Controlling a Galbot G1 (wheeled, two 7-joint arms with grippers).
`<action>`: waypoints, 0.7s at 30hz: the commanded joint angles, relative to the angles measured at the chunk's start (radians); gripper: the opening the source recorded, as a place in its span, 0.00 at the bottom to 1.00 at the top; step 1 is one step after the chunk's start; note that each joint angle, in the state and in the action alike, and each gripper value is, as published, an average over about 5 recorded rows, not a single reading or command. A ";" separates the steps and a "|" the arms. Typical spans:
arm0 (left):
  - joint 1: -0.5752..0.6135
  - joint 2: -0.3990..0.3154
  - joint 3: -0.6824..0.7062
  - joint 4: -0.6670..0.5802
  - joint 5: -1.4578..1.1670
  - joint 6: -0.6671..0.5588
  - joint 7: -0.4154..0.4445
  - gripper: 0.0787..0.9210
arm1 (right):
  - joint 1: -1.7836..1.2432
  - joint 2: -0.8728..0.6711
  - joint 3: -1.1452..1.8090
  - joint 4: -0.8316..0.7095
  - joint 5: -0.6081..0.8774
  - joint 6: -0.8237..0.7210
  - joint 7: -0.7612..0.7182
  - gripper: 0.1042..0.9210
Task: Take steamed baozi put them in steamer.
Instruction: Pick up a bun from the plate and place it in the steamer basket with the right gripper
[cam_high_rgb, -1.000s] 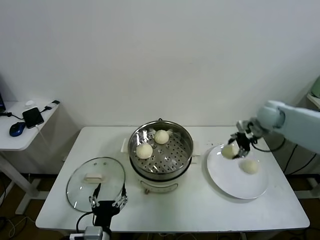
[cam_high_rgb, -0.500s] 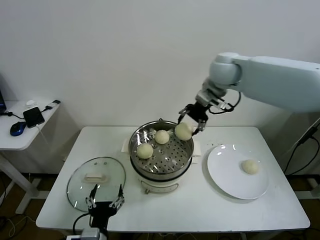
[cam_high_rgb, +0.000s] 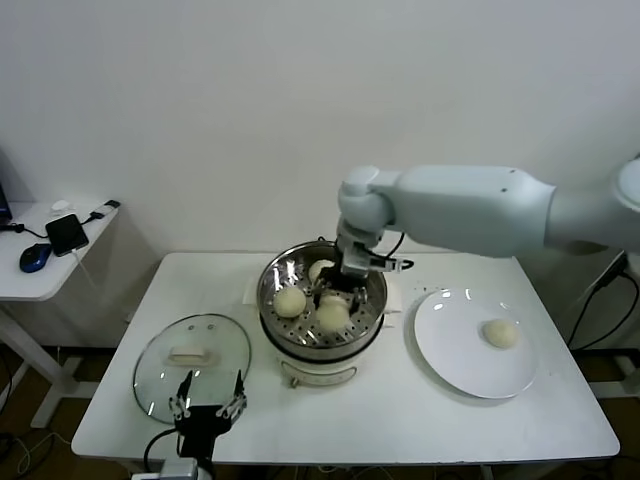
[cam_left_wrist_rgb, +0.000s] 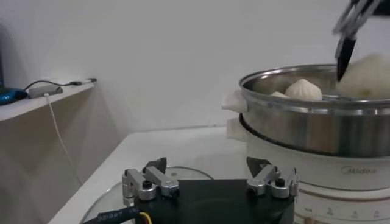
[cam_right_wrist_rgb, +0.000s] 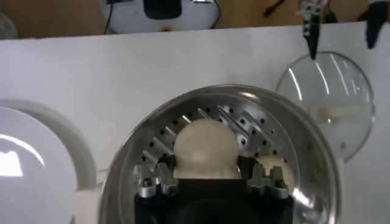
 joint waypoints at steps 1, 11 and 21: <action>0.000 -0.001 -0.001 0.001 0.000 0.000 0.000 0.88 | -0.148 0.056 0.028 -0.053 -0.164 0.048 0.088 0.70; 0.003 -0.002 0.003 -0.003 0.001 0.001 -0.001 0.88 | -0.016 0.016 0.025 -0.052 0.021 0.048 0.026 0.78; 0.011 -0.002 0.013 -0.014 0.007 -0.001 0.001 0.88 | 0.335 -0.156 -0.191 -0.187 0.474 0.032 -0.103 0.88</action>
